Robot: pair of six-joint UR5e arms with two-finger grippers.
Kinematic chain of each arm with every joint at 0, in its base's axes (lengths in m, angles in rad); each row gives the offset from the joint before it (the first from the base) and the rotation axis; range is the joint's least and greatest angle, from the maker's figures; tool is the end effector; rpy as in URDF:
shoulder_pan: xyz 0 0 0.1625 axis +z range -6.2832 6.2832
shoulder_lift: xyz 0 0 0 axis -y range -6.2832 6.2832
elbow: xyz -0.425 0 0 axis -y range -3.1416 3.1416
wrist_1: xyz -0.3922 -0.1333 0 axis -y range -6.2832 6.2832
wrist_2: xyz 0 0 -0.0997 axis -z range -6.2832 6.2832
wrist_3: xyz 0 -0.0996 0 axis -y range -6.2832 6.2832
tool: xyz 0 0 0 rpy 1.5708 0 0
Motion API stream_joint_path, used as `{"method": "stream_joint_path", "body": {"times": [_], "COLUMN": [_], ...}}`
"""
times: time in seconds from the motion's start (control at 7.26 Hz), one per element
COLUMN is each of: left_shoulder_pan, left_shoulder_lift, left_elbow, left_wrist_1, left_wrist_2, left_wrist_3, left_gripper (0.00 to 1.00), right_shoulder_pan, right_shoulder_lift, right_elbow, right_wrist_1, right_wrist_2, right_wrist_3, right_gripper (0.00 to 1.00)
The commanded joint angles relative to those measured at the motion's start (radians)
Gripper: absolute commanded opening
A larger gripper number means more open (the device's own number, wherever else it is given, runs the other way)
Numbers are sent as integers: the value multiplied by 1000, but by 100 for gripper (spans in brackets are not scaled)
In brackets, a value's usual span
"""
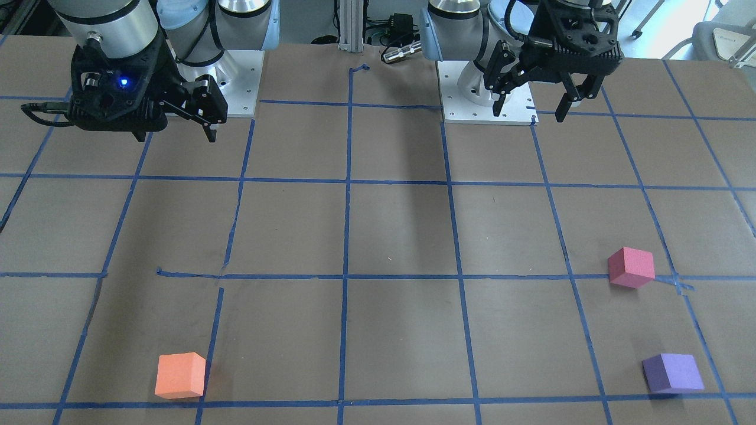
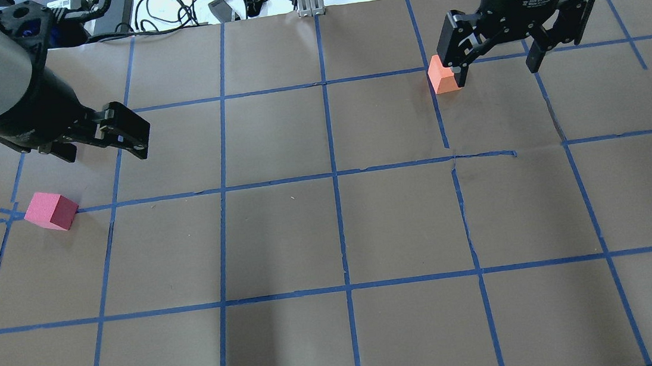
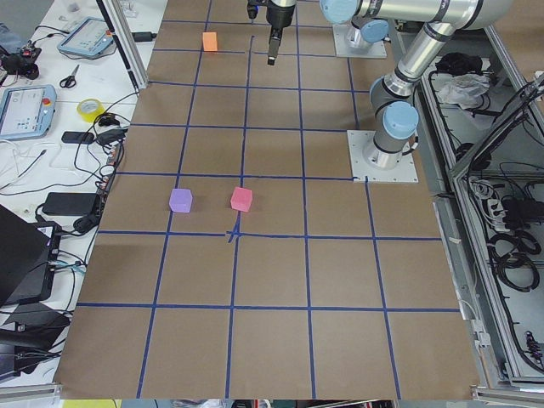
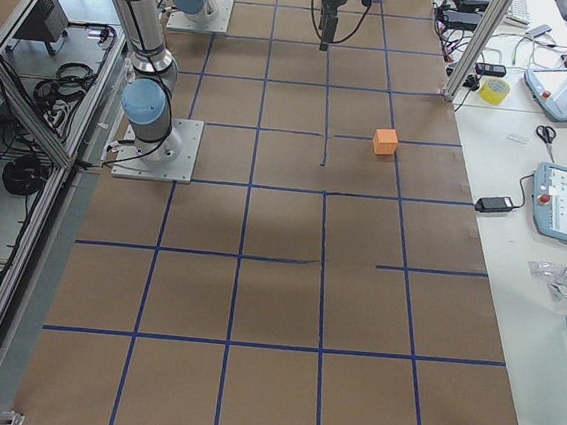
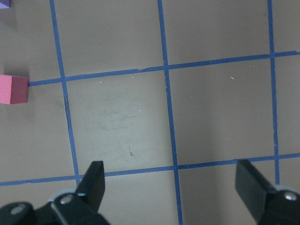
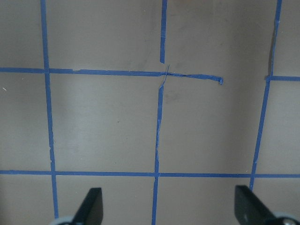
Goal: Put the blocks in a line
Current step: 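Reach the right gripper down over the orange cube and grasp it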
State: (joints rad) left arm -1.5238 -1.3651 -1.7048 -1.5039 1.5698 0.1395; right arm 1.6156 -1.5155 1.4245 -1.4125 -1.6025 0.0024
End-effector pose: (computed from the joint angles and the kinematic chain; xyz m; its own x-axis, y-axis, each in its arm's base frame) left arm -0.1137 -0.4227 0.5218 -0.9957 0.0912 -0.0182 0.0928 0.9862 -0.1369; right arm 0.1527 -0.5005 0.5165 -0.9985 -0.0445 0.0318 -0.0423 0.9968 0.0672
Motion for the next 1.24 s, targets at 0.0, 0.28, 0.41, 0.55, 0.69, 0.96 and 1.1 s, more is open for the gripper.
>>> {"method": "stream_joint_path", "body": {"times": [0.0,0.28,0.41,0.55,0.69,0.96,1.1], "left_shoulder_pan": [-1,-1,-1,-1,-1,-1,-1], "left_shoulder_lift": [0,3,1,1,1,1,1], "left_elbow": [-4,-7,-6,-7,-7,-6,-7], "left_wrist_1": [1,1,1,1,1,1,1], "left_wrist_2": [1,0,-1,-1,-1,1,0], "left_wrist_3": [-4,-3,-5,-5,-5,-5,-5], "left_gripper": [100,100,100,100,100,100,100], "right_shoulder_pan": [-11,-28,-31,-43,-78,-117,-117], "right_shoulder_lift": [30,170,217,260,320,426,460], "right_elbow": [4,2,4,5,5,2,-3], "right_wrist_1": [-26,-323,-406,-455,-515,-646,-651], "right_wrist_2": [4,3,1,-11,-2,7,10], "right_wrist_3": [2,-9,-22,-89,-117,-177,-168], "right_gripper": [100,100,100,100,100,100,100]}}
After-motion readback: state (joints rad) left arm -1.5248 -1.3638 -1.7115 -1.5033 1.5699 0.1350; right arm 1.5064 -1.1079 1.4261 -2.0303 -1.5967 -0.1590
